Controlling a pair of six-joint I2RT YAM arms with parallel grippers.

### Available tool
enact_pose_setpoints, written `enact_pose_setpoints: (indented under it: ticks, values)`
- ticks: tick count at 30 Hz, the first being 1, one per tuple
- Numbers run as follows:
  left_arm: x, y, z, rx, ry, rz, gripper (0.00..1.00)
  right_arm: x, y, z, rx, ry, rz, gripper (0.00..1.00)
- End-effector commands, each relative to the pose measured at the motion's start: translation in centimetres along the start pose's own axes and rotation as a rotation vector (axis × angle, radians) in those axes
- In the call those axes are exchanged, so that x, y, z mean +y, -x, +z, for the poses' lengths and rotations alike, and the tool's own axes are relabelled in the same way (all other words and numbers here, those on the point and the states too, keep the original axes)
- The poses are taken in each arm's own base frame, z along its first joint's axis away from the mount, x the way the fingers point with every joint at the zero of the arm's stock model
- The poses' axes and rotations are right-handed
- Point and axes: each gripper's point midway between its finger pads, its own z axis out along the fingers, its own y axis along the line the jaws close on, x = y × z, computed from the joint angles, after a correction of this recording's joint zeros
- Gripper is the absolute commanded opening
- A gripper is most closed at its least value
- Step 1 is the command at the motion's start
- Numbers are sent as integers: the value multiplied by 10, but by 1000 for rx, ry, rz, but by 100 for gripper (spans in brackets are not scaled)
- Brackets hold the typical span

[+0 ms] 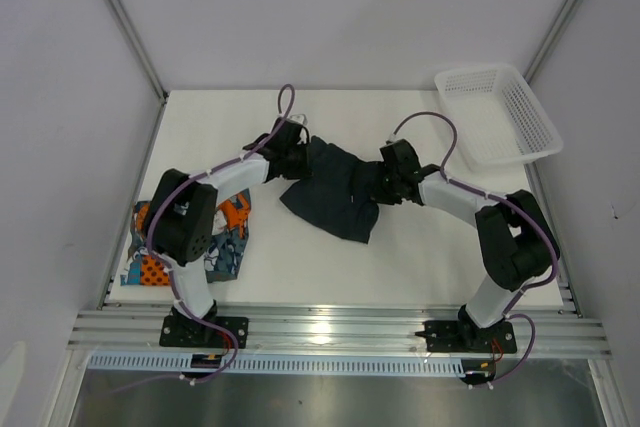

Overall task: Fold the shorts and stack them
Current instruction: Neatly place the folded shorts to the corner

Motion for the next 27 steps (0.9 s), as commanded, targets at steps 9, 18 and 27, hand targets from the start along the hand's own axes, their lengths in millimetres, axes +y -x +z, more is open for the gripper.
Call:
enact_pose_setpoints:
  ticks: [9,18,27]
  values:
    - [51,14,-71,-74,196,-42,0,95,32,-15,-121,134,-63,0]
    - [82,25,-124,-128,291,-144,0,169,22,-25,-134,236,-153,0]
    - [135,27,-198,-180,419,-235,0,253,4,-29,-123,403,-206,0]
